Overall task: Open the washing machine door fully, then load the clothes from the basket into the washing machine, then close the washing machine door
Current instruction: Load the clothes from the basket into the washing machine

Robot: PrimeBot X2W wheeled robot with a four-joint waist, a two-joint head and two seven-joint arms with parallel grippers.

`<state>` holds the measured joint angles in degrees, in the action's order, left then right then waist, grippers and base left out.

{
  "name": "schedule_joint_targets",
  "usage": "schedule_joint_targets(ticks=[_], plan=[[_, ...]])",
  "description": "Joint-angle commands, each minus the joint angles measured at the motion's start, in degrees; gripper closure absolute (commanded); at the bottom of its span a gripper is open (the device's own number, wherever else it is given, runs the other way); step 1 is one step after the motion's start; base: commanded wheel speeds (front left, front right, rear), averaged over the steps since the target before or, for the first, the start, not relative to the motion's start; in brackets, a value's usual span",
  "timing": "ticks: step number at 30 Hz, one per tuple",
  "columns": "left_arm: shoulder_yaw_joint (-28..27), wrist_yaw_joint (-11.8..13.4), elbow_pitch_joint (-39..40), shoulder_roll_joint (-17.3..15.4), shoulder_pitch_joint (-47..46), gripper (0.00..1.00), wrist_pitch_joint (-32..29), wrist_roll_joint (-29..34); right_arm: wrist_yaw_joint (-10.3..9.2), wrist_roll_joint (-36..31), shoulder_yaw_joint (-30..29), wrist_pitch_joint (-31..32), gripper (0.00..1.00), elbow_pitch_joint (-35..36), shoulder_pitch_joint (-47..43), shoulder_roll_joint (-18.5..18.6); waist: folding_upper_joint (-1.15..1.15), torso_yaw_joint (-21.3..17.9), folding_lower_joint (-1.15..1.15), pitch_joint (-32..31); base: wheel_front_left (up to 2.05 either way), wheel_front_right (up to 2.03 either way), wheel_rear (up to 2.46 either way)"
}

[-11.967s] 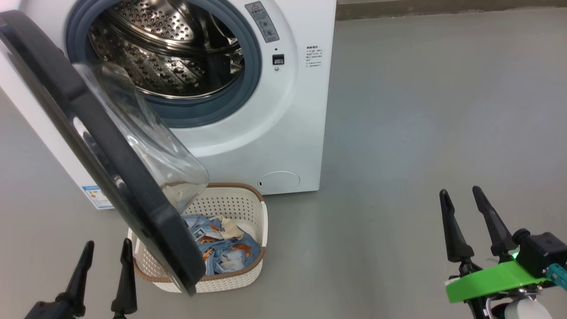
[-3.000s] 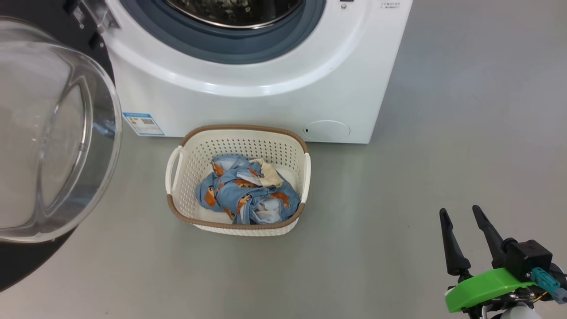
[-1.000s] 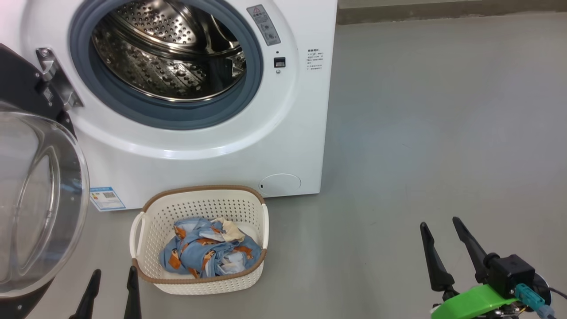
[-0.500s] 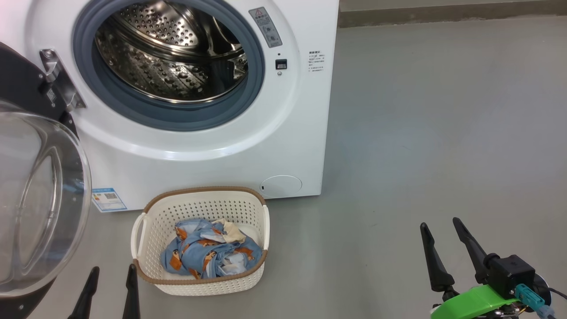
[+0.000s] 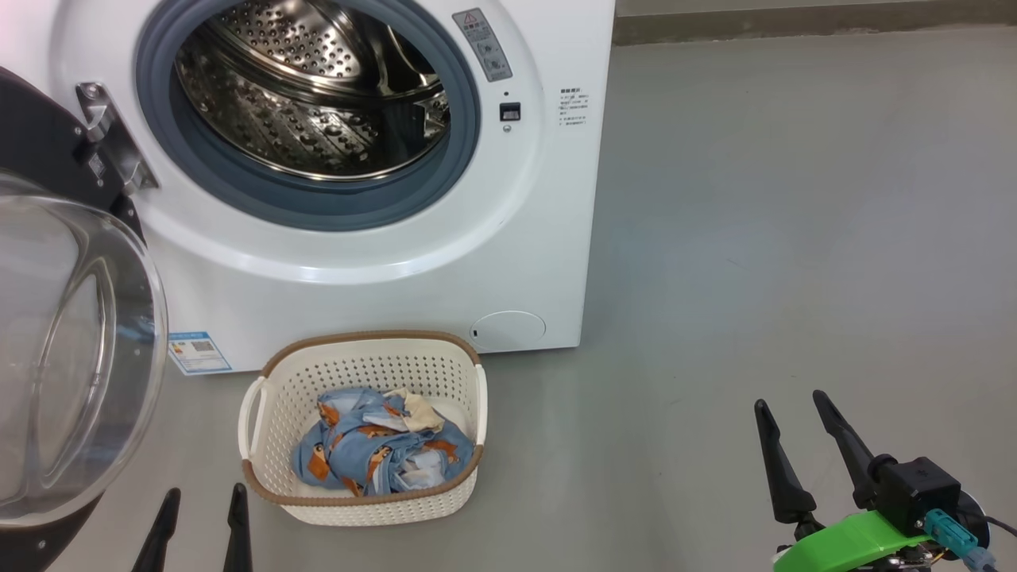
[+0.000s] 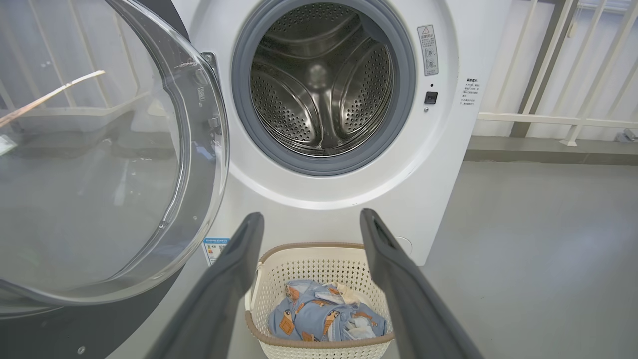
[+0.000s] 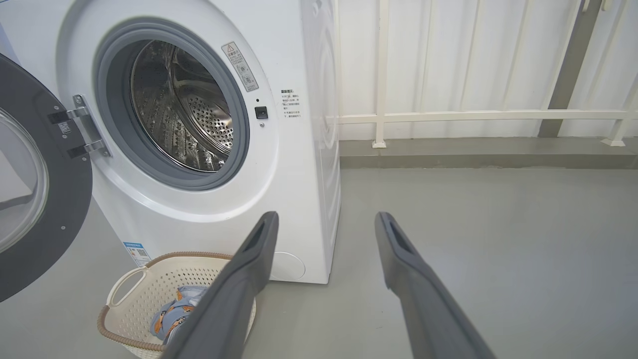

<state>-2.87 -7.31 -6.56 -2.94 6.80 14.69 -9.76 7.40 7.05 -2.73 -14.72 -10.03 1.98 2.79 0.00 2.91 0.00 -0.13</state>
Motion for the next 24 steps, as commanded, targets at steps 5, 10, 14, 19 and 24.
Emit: schedule_joint_targets(ticks=[5, 10, 14, 19, 24], plan=[[-1.64, -0.16, 1.09, -0.18, -1.67, 0.0, 0.31, -0.31, 0.09, -0.32, 1.25, -0.28, 0.0, 1.33, 0.98, 0.09, 0.0, 0.06, 0.0, 0.16, 0.0, 0.0, 0.0], [-1.59, -0.17, 0.68, -0.15, -1.76, 0.0, 0.31, -0.64, 0.09, -0.38, 1.22, -0.28, 0.0, 1.38, 1.03, 0.09, 0.0, 0.1, 0.0, 0.25, 0.34, -0.34, 0.0], [-1.74, -0.17, 0.59, -0.13, -1.78, 0.0, 0.31, -0.55, 0.09, -0.36, 1.23, -0.28, 0.0, 1.34, 1.04, 0.09, 0.0, 0.11, 0.0, 0.3, 0.85, -0.85, 0.0], [-1.92, -0.17, 0.52, -0.08, -1.93, 0.0, 0.31, -0.55, 0.09, -0.36, 1.17, -0.28, 0.0, 1.24, 1.11, 0.09, 0.0, 0.18, 0.0, 0.48, 1.43, -1.43, 0.0], [-1.95, -0.17, 0.74, -0.04, -2.18, 0.0, 0.31, -1.27, 0.09, -0.23, 1.2, -0.28, 0.0, 1.06, 1.24, 0.09, 0.0, 0.19, 0.0, 0.7, 2.04, -2.04, 0.0]])
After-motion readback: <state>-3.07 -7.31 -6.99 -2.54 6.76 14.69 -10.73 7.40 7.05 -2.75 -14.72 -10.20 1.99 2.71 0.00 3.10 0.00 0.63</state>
